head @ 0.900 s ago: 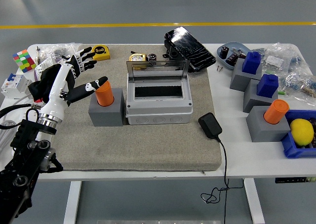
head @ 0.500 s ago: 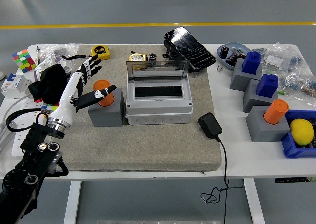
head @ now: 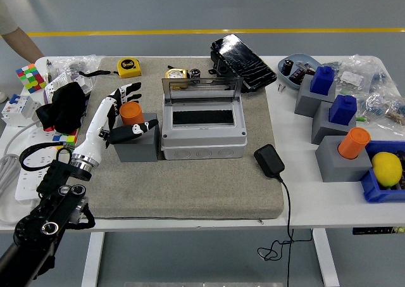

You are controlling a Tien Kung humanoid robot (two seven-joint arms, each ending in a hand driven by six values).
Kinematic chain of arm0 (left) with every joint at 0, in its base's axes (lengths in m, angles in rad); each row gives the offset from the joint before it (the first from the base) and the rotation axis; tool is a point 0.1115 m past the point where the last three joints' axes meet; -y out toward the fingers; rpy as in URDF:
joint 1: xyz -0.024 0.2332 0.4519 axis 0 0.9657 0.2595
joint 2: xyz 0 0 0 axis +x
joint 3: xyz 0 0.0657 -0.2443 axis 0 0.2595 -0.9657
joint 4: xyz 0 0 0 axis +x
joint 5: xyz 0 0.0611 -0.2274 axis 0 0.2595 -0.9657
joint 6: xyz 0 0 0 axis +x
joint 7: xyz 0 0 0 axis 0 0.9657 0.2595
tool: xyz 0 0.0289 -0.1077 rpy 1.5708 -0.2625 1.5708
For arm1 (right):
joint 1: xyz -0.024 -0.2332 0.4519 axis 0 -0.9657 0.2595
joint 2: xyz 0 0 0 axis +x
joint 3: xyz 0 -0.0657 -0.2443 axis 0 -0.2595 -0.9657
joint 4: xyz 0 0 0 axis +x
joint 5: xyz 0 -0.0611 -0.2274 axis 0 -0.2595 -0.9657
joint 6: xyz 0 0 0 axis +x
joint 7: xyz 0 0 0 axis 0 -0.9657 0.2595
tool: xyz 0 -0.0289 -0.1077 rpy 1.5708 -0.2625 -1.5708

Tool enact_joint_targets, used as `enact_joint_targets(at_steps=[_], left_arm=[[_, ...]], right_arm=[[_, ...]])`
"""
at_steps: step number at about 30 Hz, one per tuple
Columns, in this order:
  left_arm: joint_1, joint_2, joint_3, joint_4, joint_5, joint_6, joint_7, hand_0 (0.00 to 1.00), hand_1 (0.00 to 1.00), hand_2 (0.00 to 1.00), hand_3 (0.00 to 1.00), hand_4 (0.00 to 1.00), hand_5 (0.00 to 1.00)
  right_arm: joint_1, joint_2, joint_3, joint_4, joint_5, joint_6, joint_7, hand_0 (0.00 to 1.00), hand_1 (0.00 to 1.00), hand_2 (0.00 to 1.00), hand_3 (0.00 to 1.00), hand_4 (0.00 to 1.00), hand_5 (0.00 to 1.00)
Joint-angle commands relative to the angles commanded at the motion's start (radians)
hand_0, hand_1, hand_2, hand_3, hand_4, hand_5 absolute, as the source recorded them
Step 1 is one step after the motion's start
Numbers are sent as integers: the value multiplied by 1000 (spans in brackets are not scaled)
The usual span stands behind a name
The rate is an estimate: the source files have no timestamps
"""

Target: Fetch the battery,place it into the box,close the lid of the box

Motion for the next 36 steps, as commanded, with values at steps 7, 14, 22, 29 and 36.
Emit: enact_joint_targets(at_steps=[7, 14, 22, 29, 36], left_arm=[[-11, -10, 22, 33, -66, -3, -18, 441, 484, 546, 626, 998, 2], [-27, -20, 49, 53, -125, 1, -52, 366, 355, 378, 464, 998, 2], [-44, -20, 67, 69, -182, -2, -83, 294, 282, 293, 326, 961, 2], [-50, -20, 80, 80, -210, -2, -94, 211, 210, 233, 271, 846, 2], [-60, -20, 90, 78, -233, 11, -120, 162, 141, 192, 236, 766, 2]], right_arm=[[0, -1, -5, 0, -1, 0, -2, 800, 768, 762, 789, 998, 685], [1, -1, -12, 0, 2, 0, -3, 801, 768, 762, 789, 998, 685], [2, -1, -16, 0, 5, 0, -1, 801, 768, 762, 789, 998, 685], [-1, 1, -12, 0, 2, 0, -3, 801, 769, 762, 789, 998, 685], [1, 1, -12, 0, 5, 0, -3, 801, 769, 762, 789, 998, 685]])
